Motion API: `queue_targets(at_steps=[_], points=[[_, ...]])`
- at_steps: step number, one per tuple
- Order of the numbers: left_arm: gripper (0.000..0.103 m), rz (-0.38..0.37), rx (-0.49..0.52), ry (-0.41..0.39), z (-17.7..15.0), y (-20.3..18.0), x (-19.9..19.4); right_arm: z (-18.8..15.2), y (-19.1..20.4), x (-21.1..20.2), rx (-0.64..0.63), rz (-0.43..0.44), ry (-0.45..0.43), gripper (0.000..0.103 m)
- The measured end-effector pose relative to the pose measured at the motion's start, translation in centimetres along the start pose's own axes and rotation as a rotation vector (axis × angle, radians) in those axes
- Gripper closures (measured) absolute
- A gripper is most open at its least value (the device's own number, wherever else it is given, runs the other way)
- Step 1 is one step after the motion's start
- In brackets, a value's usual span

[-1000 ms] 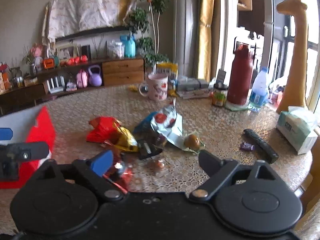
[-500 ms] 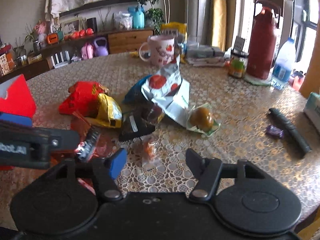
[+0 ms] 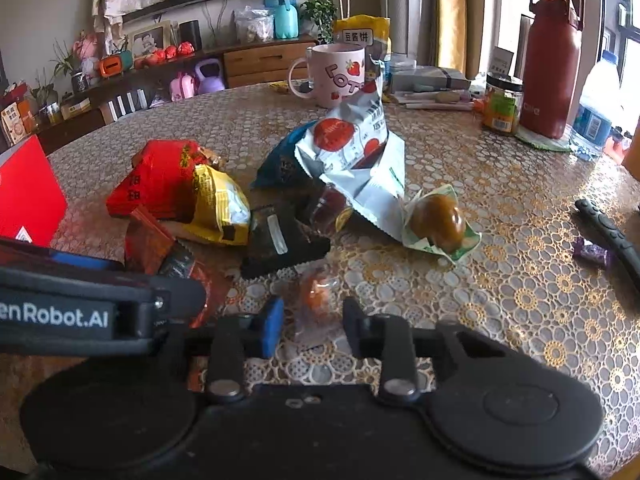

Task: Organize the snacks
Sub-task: 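Reach the left tool to the copper-foil bag while the right tool reaches the clear orange packet, then grasp the copper-foil bag with the left tool while the right tool grasps the clear packet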

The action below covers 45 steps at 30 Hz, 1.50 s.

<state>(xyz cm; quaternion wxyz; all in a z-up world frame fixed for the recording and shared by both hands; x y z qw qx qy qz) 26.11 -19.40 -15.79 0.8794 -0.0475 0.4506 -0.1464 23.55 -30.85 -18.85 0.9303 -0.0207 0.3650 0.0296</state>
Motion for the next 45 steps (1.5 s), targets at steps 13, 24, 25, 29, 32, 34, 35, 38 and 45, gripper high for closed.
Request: queue_targets(at_steps=[13, 24, 25, 29, 32, 34, 35, 38, 45], points=[[0.062, 0.017, 0.004, -0.023, -0.4, 1.3, -2.5, 0.4, 0.4, -2.6, 0.024, -0.023, -0.018, 0.08], [0.062, 0.031, -0.003, -0.05, -1.7, 2.8, -7.9, 1.1, 3.1, -8.1, -0.005, -0.016, -0.052, 0.08], [0.062, 0.029, -0.006, -0.055, -1.8, 3.0, -8.5, 1.2, 3.4, -8.6, -0.008, -0.014, -0.058, 0.08], [0.062, 0.035, -0.007, -0.072, -2.0, 3.7, -11.2, 1.7, 5.1, -10.9, -0.025, 0.006, -0.082, 0.08], [0.062, 0.043, -0.005, -0.08, -2.4, 4.2, -13.1, 1.9, 6.3, -12.2, -0.033, 0.017, -0.09, 0.08], [0.062, 0.044, 0.0, -0.088, -2.5, 4.5, -14.4, 2.0, 7.1, -13.1, -0.042, 0.025, -0.095, 0.08], [0.062, 0.044, -0.001, -0.091, -2.6, 4.7, -14.9, 2.1, 7.6, -13.6, -0.047, 0.029, -0.099, 0.08], [0.062, 0.053, -0.01, -0.101, -2.8, 5.4, -16.4, 2.4, 8.9, -14.8, -0.06, 0.041, -0.107, 0.08], [0.062, 0.078, -0.04, -0.128, -3.3, 7.8, -19.8, 3.2, 11.9, -17.6, -0.09, 0.074, -0.138, 0.08]])
Point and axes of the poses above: each gripper's, at about its wrist camera, not at the fingertips, and x roughly the way its jaws point, y to its left, z to its top, the point moved 4 cm from there along x, roughly the way its jaws point, and after that the axes turned 4 degrees about -z, right-handed, at the moved point
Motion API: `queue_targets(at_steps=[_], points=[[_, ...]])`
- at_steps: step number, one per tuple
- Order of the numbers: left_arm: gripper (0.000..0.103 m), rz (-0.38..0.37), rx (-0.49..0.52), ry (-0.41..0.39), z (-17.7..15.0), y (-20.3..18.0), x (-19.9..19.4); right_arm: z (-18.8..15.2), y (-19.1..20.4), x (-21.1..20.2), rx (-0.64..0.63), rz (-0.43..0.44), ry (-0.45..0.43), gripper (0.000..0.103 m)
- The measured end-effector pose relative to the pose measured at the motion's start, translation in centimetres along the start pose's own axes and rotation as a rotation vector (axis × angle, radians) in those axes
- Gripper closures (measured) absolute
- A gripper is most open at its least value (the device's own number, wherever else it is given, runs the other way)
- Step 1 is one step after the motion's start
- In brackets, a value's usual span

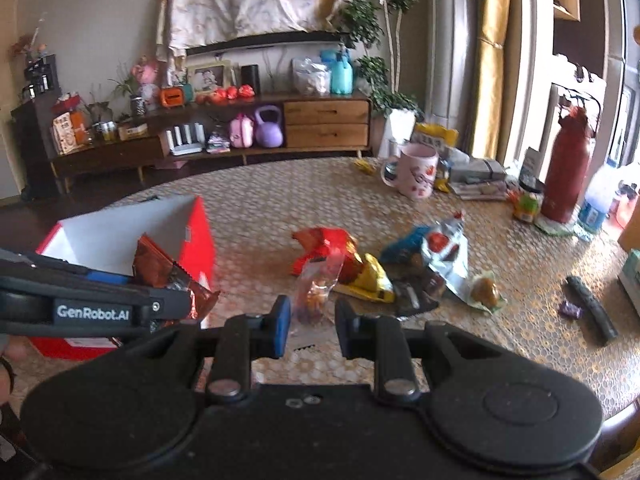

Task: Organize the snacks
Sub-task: 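Grasp the copper-foil bag with the left tool while the right tool grasps the clear packet, then carry both snacks over the red box and open both tools to drop them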

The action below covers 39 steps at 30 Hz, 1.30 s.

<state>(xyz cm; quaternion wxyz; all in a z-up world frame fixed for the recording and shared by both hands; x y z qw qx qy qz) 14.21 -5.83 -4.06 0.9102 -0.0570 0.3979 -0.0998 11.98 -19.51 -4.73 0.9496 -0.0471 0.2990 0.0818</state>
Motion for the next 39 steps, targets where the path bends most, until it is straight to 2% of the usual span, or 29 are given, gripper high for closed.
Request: queue_targets(at_steps=[17, 23, 32, 39], points=[[0.062, 0.044, -0.038, -0.038, 0.6, 6.6, -6.1, 3.0, 8.6, -1.3, -0.081, 0.14, -0.039, 0.08], [0.062, 0.095, -0.056, -0.064, 1.3, 9.7, -7.6, 3.9, 11.7, -0.6, -0.122, 0.177, -0.04, 0.08], [0.062, 0.204, -0.074, -0.051, 2.2, 15.6, -7.9, 4.8, 16.1, 1.9, -0.15, 0.238, -0.012, 0.08], [0.062, 0.266, -0.083, -0.005, 2.2, 19.3, -6.2, 4.7, 18.6, 4.5, -0.155, 0.266, 0.041, 0.08]])
Point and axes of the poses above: each gripper's, at about its wrist camera, not at the fingertips, and x roughly the way its jaws point, y to its left, z to its top, the point moved 4 cm from there along x, roughly the way its jaws point, and after that the axes turned 4 degrees about -z, right-handed, at the moved point
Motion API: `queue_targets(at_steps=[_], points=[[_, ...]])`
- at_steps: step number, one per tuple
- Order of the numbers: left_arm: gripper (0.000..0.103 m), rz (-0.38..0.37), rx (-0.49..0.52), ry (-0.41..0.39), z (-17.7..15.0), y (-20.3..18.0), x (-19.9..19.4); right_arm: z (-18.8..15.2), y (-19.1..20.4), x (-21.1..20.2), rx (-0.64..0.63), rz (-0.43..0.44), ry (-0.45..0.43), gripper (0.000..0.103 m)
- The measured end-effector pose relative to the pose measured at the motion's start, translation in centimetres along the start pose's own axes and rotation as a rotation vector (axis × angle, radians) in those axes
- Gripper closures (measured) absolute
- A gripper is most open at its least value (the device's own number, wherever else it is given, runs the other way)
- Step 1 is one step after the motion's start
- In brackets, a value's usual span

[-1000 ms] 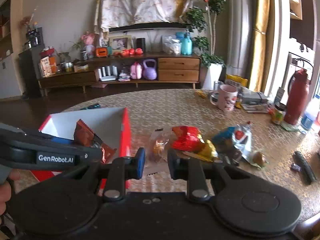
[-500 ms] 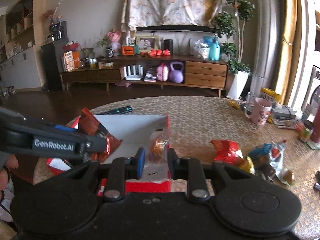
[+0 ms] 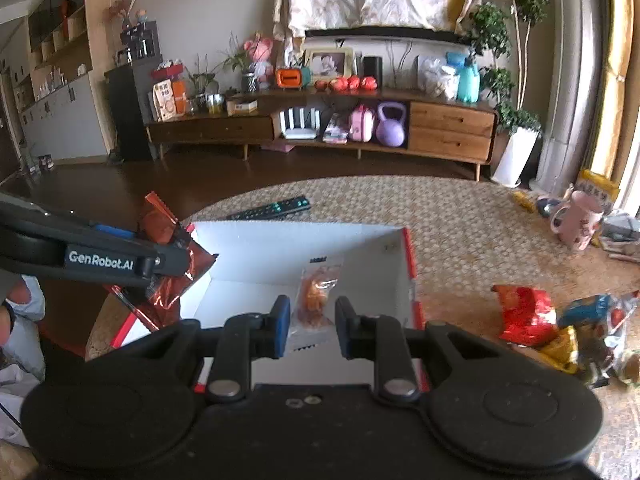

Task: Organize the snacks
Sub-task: 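Carry both snacks over the red box and open both tools to drop them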

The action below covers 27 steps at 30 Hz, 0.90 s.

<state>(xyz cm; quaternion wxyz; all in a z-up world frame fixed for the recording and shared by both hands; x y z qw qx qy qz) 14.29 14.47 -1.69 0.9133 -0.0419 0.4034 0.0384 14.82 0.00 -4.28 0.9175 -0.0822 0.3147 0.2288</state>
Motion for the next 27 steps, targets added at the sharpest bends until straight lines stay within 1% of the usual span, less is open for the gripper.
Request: queue_targets(at_steps=[3, 6, 10, 14, 23, 27], points=[[0.062, 0.017, 0.004, 0.024, -0.2, 1.0, 1.4, 0.0, 0.5, 1.4, 0.002, 0.007, 0.027, 0.08], [0.061, 0.025, 0.003, 0.059, -0.6, 1.8, 3.0, -0.4, 0.9, 2.9, -0.003, -0.003, 0.063, 0.08], [0.062, 0.028, 0.002, 0.111, -1.3, 2.2, 4.9, -1.0, 1.3, 4.9, 0.0, -0.001, 0.105, 0.08], [0.062, 0.023, -0.006, 0.152, -2.1, 2.4, 6.1, -1.3, 1.9, 6.0, -0.016, -0.002, 0.128, 0.08], [0.061, 0.035, 0.006, 0.207, -3.6, 2.6, 8.1, -2.4, 2.3, 7.3, -0.026, -0.006, 0.168, 0.079], [0.06, 0.037, 0.012, 0.209, -4.0, 2.5, 8.1, -2.4, 2.4, 7.2, -0.025, -0.006, 0.172, 0.077]])
Point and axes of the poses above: each gripper's, at about its wrist camera, not at the fingertips, and x roughly the way its jaws point, y to its left, z to its top, the point moved 4 cm from there along x, roughly the way its jaws point, and after that the axes turned 4 degrees about -z, right-handed, at the moved point
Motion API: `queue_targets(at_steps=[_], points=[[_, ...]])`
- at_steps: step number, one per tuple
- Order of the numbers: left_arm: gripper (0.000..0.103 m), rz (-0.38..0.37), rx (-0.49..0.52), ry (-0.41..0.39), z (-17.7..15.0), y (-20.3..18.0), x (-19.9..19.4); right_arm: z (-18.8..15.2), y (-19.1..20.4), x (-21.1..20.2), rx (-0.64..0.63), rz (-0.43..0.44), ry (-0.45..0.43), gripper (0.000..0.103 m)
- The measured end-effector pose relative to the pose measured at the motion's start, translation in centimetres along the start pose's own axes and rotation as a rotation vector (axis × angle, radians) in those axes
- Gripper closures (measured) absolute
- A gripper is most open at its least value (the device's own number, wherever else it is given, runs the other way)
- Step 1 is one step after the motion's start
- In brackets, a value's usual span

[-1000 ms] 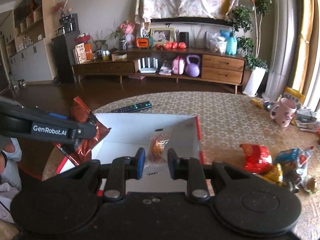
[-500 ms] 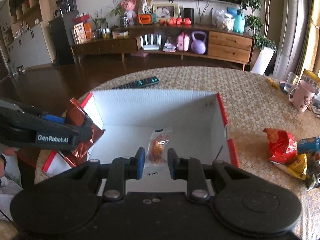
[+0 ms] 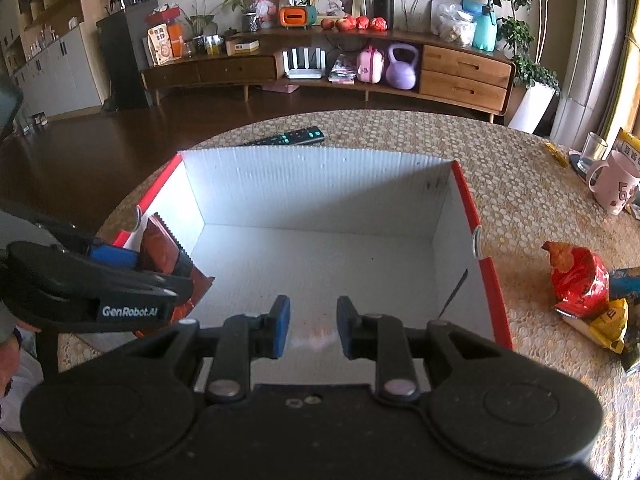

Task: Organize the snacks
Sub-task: 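Carry both snacks over the red box and open both tools to drop them, then move both tools back from the box toward the snack pile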

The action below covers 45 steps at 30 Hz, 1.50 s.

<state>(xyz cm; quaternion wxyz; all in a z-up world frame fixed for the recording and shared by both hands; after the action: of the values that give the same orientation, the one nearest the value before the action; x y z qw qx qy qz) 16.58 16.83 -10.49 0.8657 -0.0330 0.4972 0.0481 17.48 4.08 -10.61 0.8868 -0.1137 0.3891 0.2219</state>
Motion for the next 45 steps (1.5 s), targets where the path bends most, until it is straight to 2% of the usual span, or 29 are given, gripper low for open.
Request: queue_targets(at_steps=[4, 5, 6, 8, 13, 18, 21, 34, 38, 45], points=[[0.059, 0.011, 0.016, -0.013, -0.1, -0.2, -0.4, -0.1, 0.0, -0.4, 0.004, 0.001, -0.006, 0.073], [0.054, 0.02, 0.029, -0.024, -0.2, -0.4, -0.7, -0.2, 0.0, -0.7, 0.007, 0.003, -0.008, 0.072], [0.043, 0.025, 0.043, -0.039, -0.2, -0.6, -1.1, -0.1, 0.0, -0.9, 0.008, 0.005, -0.01, 0.07], [0.037, 0.021, 0.058, -0.067, -0.2, -0.7, -1.9, -0.2, 0.0, -1.4, 0.009, 0.006, -0.018, 0.066], [0.036, 0.023, 0.074, -0.105, -0.3, -1.3, -3.6, -0.2, -0.4, -3.1, 0.023, 0.006, -0.046, 0.058], [0.035, 0.008, 0.079, -0.136, -0.5, -2.0, -5.4, -0.1, -1.0, -5.2, 0.033, 0.002, -0.088, 0.042], [0.03, 0.002, 0.09, -0.16, -0.5, -2.6, -6.6, -0.2, -1.4, -6.5, 0.039, 0.003, -0.108, 0.039], [0.029, -0.054, 0.112, -0.21, -1.1, -5.0, -10.0, -1.1, -3.1, -10.9, 0.081, -0.001, -0.162, 0.018], [0.025, -0.081, 0.118, -0.226, -1.1, -5.9, -10.8, -1.3, -3.8, -11.8, 0.105, -0.009, -0.171, 0.009], [0.024, -0.124, 0.145, -0.25, -1.0, -8.3, -11.8, -2.0, -5.9, -13.9, 0.128, -0.044, -0.198, 0.002]])
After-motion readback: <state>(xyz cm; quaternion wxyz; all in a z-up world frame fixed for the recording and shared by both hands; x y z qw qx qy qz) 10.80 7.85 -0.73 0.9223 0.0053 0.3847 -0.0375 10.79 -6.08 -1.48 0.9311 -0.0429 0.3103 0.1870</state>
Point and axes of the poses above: each gripper's, at about its wrist camera, not at the fingertips, and x roughly the way its jaws point, y to its left, z to its top, the point moved 4 cm from there along x, roughly the way its jaws point, and after that the axes turned 4 degrees about -z, right-handed, at the moved point
